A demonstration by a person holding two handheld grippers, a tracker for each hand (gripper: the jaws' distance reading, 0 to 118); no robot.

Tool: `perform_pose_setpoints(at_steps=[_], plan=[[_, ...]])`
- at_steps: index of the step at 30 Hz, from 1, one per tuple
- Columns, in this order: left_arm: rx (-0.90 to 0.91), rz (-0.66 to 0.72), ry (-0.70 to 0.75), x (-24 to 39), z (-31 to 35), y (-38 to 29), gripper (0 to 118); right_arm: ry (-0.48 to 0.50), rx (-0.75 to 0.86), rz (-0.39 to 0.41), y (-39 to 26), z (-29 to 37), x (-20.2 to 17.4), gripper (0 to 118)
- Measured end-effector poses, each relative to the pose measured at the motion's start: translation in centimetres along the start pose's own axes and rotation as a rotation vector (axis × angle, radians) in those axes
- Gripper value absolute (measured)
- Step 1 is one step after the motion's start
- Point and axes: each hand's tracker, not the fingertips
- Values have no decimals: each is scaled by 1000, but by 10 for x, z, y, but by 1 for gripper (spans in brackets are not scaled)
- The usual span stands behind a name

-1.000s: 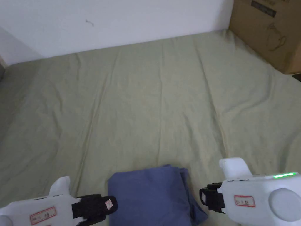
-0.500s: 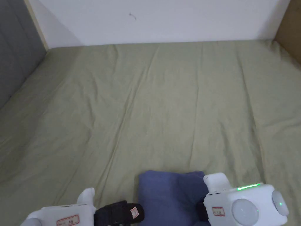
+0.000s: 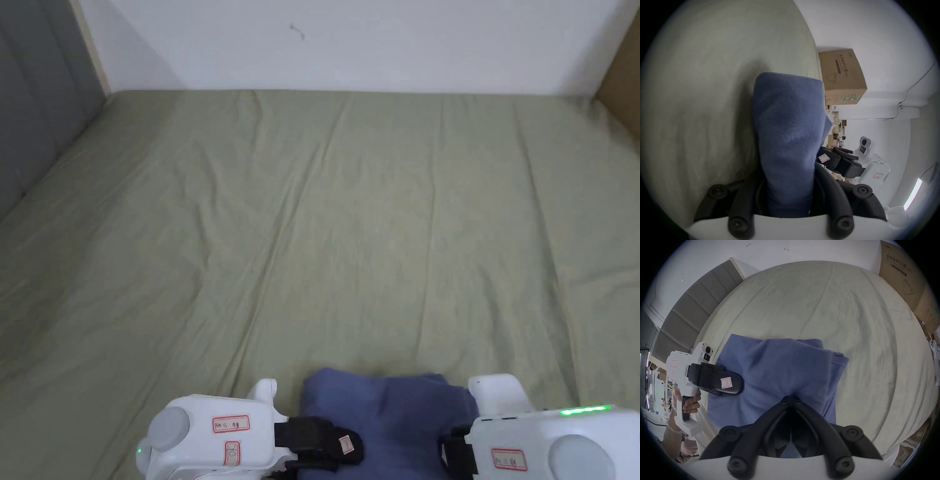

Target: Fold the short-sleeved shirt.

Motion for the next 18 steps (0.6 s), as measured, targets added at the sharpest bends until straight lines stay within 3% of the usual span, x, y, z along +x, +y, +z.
perform_pose_setpoints(at_steps=[2, 6, 14, 18], plan=[[-7, -105, 87, 6, 18, 2, 24, 4, 15, 5, 2, 6, -1, 0], [19, -191, 243, 12, 75, 18, 24, 6, 35, -6, 3, 11, -4, 0], [99, -202, 775, 1, 226, 59, 24, -3, 40, -57, -1, 11, 10, 0], [111, -135, 1098, -10, 273, 74, 24, -17, 34, -94, -4, 10, 22, 0]])
